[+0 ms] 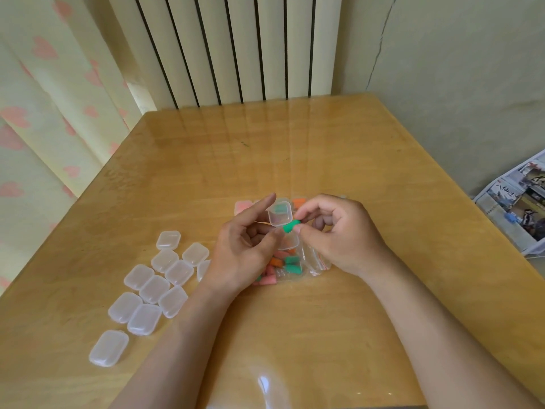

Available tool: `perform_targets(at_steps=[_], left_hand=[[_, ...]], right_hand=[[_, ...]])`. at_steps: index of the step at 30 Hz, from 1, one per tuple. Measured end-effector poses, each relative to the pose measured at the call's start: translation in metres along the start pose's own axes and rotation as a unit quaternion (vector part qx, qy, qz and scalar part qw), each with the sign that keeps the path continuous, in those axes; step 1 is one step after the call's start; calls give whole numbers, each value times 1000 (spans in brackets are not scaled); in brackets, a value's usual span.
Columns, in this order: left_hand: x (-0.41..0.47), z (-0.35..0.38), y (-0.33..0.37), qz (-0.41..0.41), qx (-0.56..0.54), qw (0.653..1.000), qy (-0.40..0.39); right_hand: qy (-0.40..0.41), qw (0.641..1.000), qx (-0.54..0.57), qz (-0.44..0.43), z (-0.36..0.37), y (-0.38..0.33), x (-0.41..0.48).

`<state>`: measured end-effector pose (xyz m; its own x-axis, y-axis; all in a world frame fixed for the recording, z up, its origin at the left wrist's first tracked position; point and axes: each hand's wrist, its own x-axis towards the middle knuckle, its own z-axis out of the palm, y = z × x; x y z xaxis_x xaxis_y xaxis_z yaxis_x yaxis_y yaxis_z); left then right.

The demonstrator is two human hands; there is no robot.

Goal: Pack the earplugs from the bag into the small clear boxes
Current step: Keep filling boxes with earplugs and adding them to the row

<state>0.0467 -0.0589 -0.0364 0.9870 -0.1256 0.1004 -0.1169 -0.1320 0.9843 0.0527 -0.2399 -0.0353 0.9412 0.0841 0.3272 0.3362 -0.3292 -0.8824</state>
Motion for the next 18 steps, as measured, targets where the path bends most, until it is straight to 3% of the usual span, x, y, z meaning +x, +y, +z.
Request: perform_targets(at_steps=[5, 12, 18], left_hand=[[1, -1, -2, 4, -9, 1000, 2], [3, 0, -5, 27, -29, 999, 5], [3, 1, -5, 25, -48, 998, 30]], right_hand=[[2, 997, -75, -37, 7, 5, 0], [-7, 993, -96, -62, 8, 8, 1], [17, 997, -59, 52, -15, 3, 5]])
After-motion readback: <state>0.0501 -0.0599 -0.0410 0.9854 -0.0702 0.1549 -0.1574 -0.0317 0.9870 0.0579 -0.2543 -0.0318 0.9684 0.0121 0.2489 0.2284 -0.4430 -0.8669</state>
